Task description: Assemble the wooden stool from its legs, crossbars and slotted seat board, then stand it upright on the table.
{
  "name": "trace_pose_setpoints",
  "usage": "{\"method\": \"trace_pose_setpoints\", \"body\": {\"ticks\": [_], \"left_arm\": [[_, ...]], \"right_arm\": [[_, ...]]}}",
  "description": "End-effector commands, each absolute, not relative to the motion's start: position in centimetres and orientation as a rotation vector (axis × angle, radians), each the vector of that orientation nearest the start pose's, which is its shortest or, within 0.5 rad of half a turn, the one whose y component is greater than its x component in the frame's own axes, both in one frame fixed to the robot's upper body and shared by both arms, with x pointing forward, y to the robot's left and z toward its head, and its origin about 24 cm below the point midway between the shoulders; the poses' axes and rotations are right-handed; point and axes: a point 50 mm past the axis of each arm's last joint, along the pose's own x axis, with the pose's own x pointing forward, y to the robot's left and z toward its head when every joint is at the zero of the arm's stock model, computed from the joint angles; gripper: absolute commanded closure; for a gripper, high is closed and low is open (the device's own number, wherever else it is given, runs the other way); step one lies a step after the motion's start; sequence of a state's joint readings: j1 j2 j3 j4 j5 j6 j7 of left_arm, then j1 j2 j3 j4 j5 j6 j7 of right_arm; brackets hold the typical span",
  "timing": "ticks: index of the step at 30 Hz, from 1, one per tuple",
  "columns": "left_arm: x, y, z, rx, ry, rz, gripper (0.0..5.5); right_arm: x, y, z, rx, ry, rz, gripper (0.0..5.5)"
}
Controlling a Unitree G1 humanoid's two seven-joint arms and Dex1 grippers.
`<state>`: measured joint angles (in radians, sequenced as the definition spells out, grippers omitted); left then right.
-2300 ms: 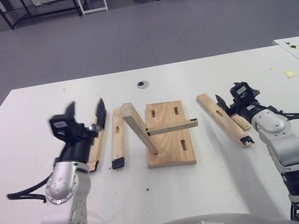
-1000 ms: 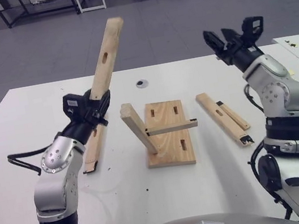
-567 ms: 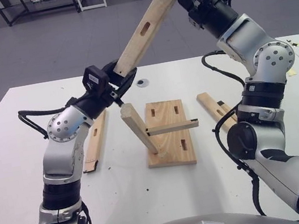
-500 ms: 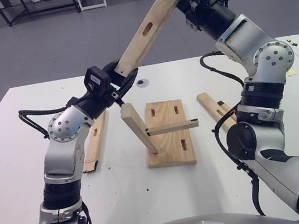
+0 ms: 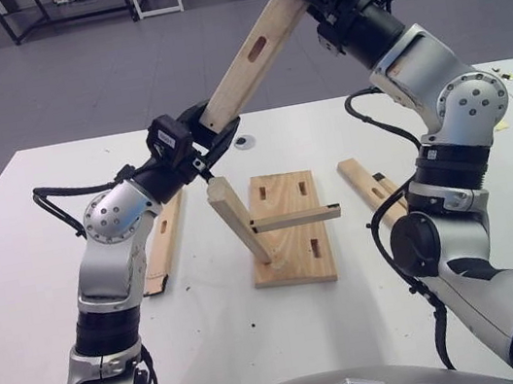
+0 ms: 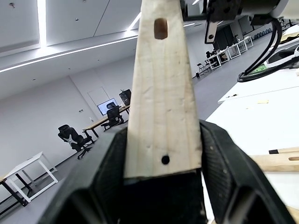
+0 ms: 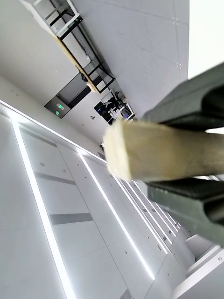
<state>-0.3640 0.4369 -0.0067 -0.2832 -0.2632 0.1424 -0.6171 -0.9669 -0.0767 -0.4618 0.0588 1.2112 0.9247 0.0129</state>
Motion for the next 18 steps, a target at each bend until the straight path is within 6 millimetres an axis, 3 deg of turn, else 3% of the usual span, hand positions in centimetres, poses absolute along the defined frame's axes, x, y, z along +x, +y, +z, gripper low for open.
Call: {"method": "trace_pose_setpoints", "body": {"ticks": [1, 3, 6, 9, 11, 13, 18], "left_arm": [[27.9, 14.8, 19.4, 0.360, -0.420, -0.767, 3.42], [28.1, 14.8, 19.4, 0.365, -0.423, -0.750, 3.42], [28.9, 15.3, 19.2, 0.328, -0.390, -0.690, 2.74], [29.7, 16.5, 18.5, 0.283, -0.351, -0.584, 2.30], [29.1, 17.6, 15.6, 0.292, -0.215, -0.513, 1.99], [27.3, 18.1, 12.2, 0.316, -0.062, -0.499, 1.78], [21.9, 18.7, 6.2, 0.449, 0.248, -0.528, 1.78]], "right_arm": [[32.8, -12.2, 28.1, 0.928, -0.145, 0.840, 4.49], [32.7, -12.4, 28.1, 0.918, -0.166, 0.822, 4.49], [32.9, -13.3, 28.0, 0.896, -0.220, 0.734, 4.49], [32.5, -14.6, 26.5, 0.795, -0.250, 0.610, 4.49], [31.4, -16.6, 23.8, 0.691, -0.229, 0.448, 4.49], [29.8, -18.7, 21.2, 0.646, -0.203, 0.285, 4.49], [27.1, -22.5, 17.6, 0.642, -0.182, -0.034, 4.49]]}}
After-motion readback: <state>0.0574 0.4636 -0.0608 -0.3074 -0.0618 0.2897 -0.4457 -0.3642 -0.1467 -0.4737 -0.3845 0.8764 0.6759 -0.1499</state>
